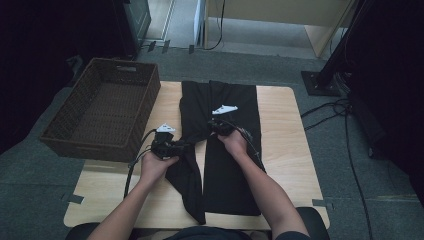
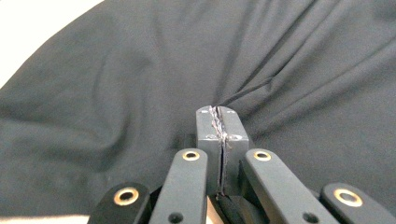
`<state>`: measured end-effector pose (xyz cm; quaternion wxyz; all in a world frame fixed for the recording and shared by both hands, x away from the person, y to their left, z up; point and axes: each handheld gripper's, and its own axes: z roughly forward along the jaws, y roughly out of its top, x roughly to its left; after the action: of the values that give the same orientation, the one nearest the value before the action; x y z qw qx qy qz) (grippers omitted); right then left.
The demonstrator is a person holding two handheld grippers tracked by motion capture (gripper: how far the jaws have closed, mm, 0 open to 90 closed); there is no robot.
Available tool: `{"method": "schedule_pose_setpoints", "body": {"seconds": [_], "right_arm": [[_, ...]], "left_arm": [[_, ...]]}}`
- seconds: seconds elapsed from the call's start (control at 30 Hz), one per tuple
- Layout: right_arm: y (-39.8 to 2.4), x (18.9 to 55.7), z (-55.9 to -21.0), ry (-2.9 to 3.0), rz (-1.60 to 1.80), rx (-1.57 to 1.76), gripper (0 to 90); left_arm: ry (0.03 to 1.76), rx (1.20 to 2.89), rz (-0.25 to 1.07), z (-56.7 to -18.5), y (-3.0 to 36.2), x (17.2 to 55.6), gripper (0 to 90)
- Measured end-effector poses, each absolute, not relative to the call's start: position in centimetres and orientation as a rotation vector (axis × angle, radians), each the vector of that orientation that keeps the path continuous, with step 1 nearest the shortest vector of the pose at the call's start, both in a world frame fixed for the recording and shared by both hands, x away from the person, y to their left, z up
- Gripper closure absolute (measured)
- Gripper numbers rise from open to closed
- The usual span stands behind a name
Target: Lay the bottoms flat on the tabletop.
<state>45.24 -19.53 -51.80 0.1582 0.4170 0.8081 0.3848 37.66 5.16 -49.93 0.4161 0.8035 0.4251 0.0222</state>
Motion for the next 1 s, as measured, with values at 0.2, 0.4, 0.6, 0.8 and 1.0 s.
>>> {"method": "schedule_pose_setpoints", "body": {"seconds": [0.2,0.4,0.6,0.8,1.0], "right_arm": [[-20.0,42.7,-51.9,2.346,1.128,1.146,89.7],[-20.5,40.3,-51.9,2.374,1.152,1.141,89.9],[-20.6,37.3,-52.0,2.408,1.159,1.050,89.9],[-20.8,36.8,-52.1,2.392,1.172,1.065,90.0],[-21.4,35.2,-52.1,2.412,1.194,1.084,90.0]], "left_arm": [[1.075,1.990,0.069,-49.5,5.4,38.3,53.3],[1.067,1.989,0.077,-49.3,5.5,38.6,51.1],[1.067,2.012,0.085,-49.6,5.1,39.2,50.5],[1.062,2.025,0.081,-49.8,4.6,39.8,49.4],[1.046,2.039,0.107,-49.4,3.2,41.0,48.4]]}}
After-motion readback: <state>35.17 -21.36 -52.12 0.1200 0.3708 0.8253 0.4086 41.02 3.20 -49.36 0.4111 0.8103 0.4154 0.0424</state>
